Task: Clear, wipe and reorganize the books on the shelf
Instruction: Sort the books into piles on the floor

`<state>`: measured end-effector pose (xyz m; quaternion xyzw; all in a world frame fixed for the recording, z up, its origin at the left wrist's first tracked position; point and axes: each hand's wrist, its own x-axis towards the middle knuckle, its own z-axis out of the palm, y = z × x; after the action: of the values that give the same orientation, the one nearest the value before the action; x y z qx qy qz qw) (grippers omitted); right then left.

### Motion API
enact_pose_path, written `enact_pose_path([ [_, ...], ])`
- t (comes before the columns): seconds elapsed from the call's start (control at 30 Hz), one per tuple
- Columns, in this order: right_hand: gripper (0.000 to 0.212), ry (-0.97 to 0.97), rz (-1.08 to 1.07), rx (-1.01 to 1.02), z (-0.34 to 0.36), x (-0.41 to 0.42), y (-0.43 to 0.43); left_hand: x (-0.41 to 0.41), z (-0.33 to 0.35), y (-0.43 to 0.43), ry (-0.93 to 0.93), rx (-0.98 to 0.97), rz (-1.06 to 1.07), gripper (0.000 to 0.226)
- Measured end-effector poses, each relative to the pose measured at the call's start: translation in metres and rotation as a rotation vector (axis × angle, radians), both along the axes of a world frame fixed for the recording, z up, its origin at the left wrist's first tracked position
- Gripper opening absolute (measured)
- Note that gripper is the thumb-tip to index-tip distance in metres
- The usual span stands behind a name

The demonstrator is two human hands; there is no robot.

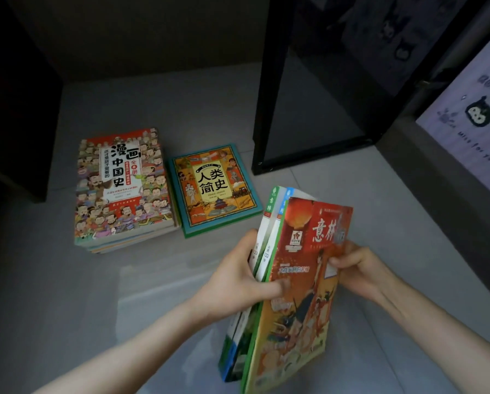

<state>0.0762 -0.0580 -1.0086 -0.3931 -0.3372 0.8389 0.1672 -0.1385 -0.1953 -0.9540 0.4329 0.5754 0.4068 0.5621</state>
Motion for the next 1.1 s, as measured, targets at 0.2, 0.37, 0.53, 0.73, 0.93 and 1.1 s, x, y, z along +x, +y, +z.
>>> enact_pose_path([
  [0.2,0.076,-0.004,-0.217,0.460,0.052,0.014,0.037,-0.008,0.019,0.049,0.116,0.169,0.005,0.067],
  [0.37,0.074,-0.076,-0.288,0.531,0.047,0.017,0.035,0.013,-0.004,0.073,0.098,0.179,0.087,0.070],
  [0.53,0.063,-0.139,-0.295,0.532,0.045,0.020,0.042,0.029,-0.030,0.074,0.135,0.250,0.099,0.065],
  [0.73,0.049,-0.280,-0.398,0.518,0.066,0.000,0.076,0.022,-0.010,0.103,0.095,0.093,0.136,0.065],
  [0.93,0.036,-0.722,-0.360,0.370,0.049,-0.006,0.136,0.040,-0.017,0.161,-0.061,-0.383,0.198,0.042],
  [1.1,0.020,-0.850,-0.234,0.412,0.013,-0.023,0.160,0.047,-0.055,0.194,-0.076,-0.484,0.434,0.034],
])
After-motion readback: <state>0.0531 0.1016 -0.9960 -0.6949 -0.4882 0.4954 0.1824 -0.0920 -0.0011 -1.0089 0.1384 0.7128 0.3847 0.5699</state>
